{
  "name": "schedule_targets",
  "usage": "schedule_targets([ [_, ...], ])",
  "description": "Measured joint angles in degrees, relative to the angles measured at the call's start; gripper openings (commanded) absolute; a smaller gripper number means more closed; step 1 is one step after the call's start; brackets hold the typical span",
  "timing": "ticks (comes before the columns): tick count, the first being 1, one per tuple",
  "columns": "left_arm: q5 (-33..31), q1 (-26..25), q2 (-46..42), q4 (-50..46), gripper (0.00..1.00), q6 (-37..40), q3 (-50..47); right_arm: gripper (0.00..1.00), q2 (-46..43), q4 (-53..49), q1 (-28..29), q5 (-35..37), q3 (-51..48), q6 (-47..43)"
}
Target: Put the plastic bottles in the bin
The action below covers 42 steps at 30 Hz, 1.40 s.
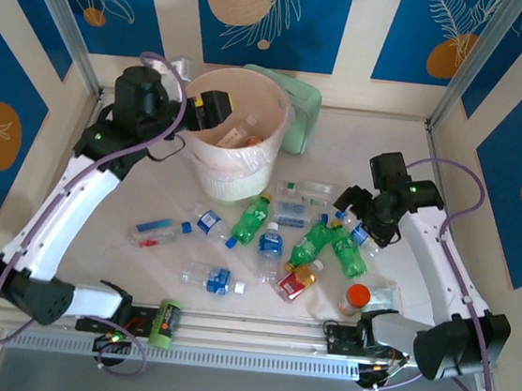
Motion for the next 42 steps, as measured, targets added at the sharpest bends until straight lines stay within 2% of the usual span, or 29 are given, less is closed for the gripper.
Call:
schedule_targets([
  [9,5.90,0.00,-7.82,1.40,0.83,-2.49,-9.81,0.99,5.27,0.17,-3.19,1.73,1.68,-4.48],
  [18,8.35,-0.15,-9.09,3.37,0.82,-5.01,-13.70,0.99,9.46,2.03,-4.28,4.74,0.46,-7.76],
  [33,9.27,-1.20,-8.92,4.20,0.81,-6.16,-14.05,0.99,22.01,4.20,-4.46,8.33,-1.09,-9.42],
  [42,9.27,-1.29,-8.92,4.20,0.81,-6.14,-14.05,0.99,26.80,5.11,-7.39,10.43,0.46,-9.70],
])
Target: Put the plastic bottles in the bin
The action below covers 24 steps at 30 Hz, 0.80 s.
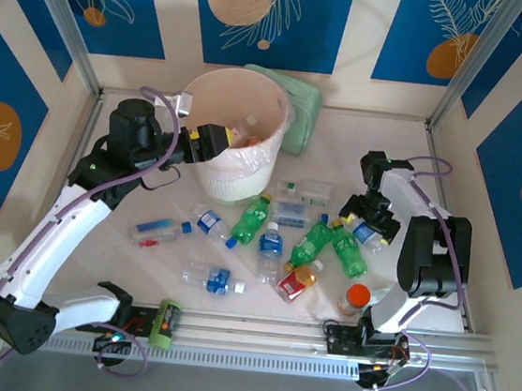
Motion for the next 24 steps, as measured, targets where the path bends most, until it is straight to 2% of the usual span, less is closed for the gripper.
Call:
schedule_targets([
  [4,0.00,0.00,0.00,0.00,0.81,0.00,0.00,0.99,0.98,-0.33,-3.19,0.87,0.11,0.02],
  [11,0.00,0.00,0.07,0.00,0.81,-0.02,-0.07,0.99,3.52,2.43,-7.78,-3.34,-1.57,-0.22],
  [24,0.00,0.00,0.48,0.07,0.80,-0.02,-0.83,0.96,6.71,6.43,-11.82,-5.68,-2.69,-0.63],
])
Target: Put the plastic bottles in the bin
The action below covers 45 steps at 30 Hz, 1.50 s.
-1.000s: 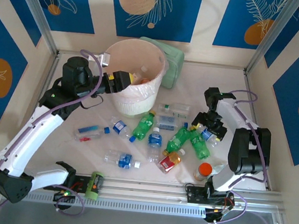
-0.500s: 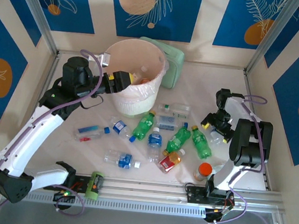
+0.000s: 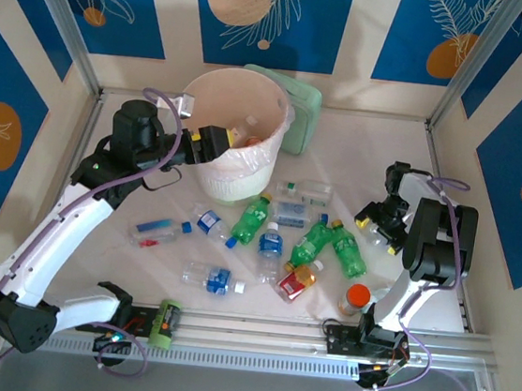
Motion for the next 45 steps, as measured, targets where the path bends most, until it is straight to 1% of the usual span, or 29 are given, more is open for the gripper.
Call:
schedule_targets([
  [10,0.00,0.00,0.00,0.81,0.81,-0.17,-0.44,0.79,0.00,1.18,-0.15,-1.03,0.00,0.07],
  [19,0.00,0.00,0.00,0.83,0.81,-0.22,-0.46,0.73,-0.94,1.09,1.20,-0.72,0.00,0.04],
  [27,0.00,0.00,0.00,1.01,0.81,-0.81,-0.46,0.71,-5.75,-0.44,6.03,0.94,0.02,0.04],
  [29,-0.02,0.00,0.00,0.98,0.81,-0.83,-0.46,0.72,-7.30,-0.90,7.26,1.38,0.04,0.07],
  [30,0.00,0.00,0.00,0.98,0.81,-0.83,-0.46,0.74,-7.85,-1.05,7.65,1.44,0.04,0.07],
  [32,-0.02,0.00,0.00,0.98,0.81,-0.83,-0.46,0.89,-9.03,-1.68,8.26,1.73,0.13,0.63],
  [34,0.00,0.00,0.00,0.98,0.81,-0.83,-0.46,0.94,-9.57,-2.45,8.13,2.03,0.39,1.11],
  [40,0.00,0.00,0.00,1.03,0.81,-1.09,-0.46,1.00,-9.62,-3.54,3.80,0.61,1.36,6.58],
  [45,0.00,0.00,0.00,1.01,0.81,-1.25,-0.46,0.98,-9.49,-3.63,1.88,-1.07,2.97,12.94],
])
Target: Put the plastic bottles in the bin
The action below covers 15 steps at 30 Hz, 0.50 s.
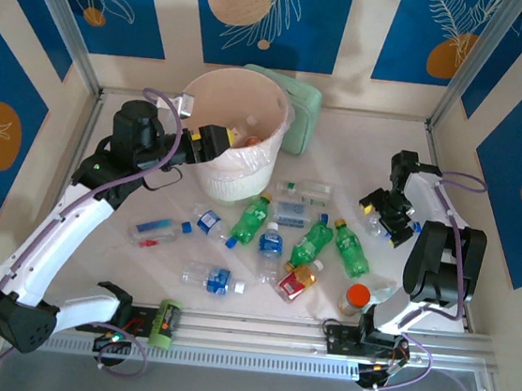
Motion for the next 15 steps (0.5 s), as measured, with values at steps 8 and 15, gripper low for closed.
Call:
schedule_targets([
  [8,0.00,0.00,-0.02,-0.04,0.81,0.02,-0.02,0.94,5.66,0.68,-1.77,-2.75,3.26,6.95],
  [15,0.00,0.00,-0.09,-0.04,0.81,0.02,-1.05,0.89,10.78,0.94,-2.10,-2.95,4.22,9.14],
])
